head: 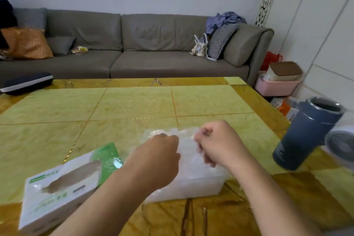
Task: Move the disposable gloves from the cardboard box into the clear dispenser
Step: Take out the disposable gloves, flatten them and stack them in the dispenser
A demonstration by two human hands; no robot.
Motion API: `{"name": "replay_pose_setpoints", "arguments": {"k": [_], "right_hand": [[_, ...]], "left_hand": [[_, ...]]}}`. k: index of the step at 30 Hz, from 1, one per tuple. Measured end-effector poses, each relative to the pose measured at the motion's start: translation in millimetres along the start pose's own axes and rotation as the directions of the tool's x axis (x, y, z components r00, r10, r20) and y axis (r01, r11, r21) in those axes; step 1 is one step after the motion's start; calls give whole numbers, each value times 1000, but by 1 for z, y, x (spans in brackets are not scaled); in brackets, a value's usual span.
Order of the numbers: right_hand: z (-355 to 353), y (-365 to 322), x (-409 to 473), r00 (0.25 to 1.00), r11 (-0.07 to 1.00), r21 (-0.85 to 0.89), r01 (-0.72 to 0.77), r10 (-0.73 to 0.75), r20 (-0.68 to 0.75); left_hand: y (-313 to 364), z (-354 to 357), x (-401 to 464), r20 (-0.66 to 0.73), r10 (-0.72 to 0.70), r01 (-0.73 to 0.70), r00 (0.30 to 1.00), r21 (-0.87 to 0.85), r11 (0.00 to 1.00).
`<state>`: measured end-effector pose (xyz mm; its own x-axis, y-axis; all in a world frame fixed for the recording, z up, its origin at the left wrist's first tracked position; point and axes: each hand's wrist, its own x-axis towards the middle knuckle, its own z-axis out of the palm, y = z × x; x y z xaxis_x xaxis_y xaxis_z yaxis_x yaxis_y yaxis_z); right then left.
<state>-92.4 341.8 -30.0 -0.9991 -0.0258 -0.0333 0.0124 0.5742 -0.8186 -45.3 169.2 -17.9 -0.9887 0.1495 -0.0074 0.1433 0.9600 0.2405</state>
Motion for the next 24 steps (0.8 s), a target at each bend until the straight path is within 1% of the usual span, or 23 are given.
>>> {"name": "replay_pose_setpoints", "arguments": {"k": [1,2,4,7,10,12,14,16,17,18,20,21,22,24], "right_hand": [[-1,6,2,1000,995,-99,14,-16,-23],[-1,10,4,998,978,-207,31,-42,-49],[-2,15,6,993,933,-358,39,-77,-94],[-5,16,6,990,891,-454,26,-88,-115],[-5,15,4,989,834,-552,15,-93,-112],[-5,11,0,991,791,-611,-4,-80,-109],[-5,2,-7,993,747,-665,-17,-66,-100],[-6,-10,-16,990,713,-701,0,-99,-101],[-6,-16,-20,985,705,-708,47,-152,-86],[-5,-22,-23,973,701,-701,130,-225,-45],[1,-33,-30,943,701,-643,309,-315,110],[5,-36,-34,935,721,-597,351,-298,190],[7,-37,-35,936,744,-569,350,-250,249],[10,-31,-32,937,740,-604,295,-100,335]], "left_hand": [[-5,6,2,88,-46,43,995,34,999],[-9,10,4,143,-74,69,987,43,997],[-13,14,7,199,-73,69,977,29,997],[-14,14,12,277,-40,32,960,33,999],[-15,13,19,350,-46,31,936,49,998],[-15,13,23,363,-42,25,931,53,998],[-14,16,26,345,-30,9,938,62,998],[-13,20,27,319,-25,1,948,74,997],[-13,22,28,313,-22,-2,949,76,997],[-13,23,29,311,-19,-6,950,78,997],[-14,24,30,303,6,-35,953,90,995],[-14,24,30,300,29,-62,953,100,993],[-14,24,30,303,52,-89,952,110,990],[-16,23,29,321,67,-104,945,99,990]]}}
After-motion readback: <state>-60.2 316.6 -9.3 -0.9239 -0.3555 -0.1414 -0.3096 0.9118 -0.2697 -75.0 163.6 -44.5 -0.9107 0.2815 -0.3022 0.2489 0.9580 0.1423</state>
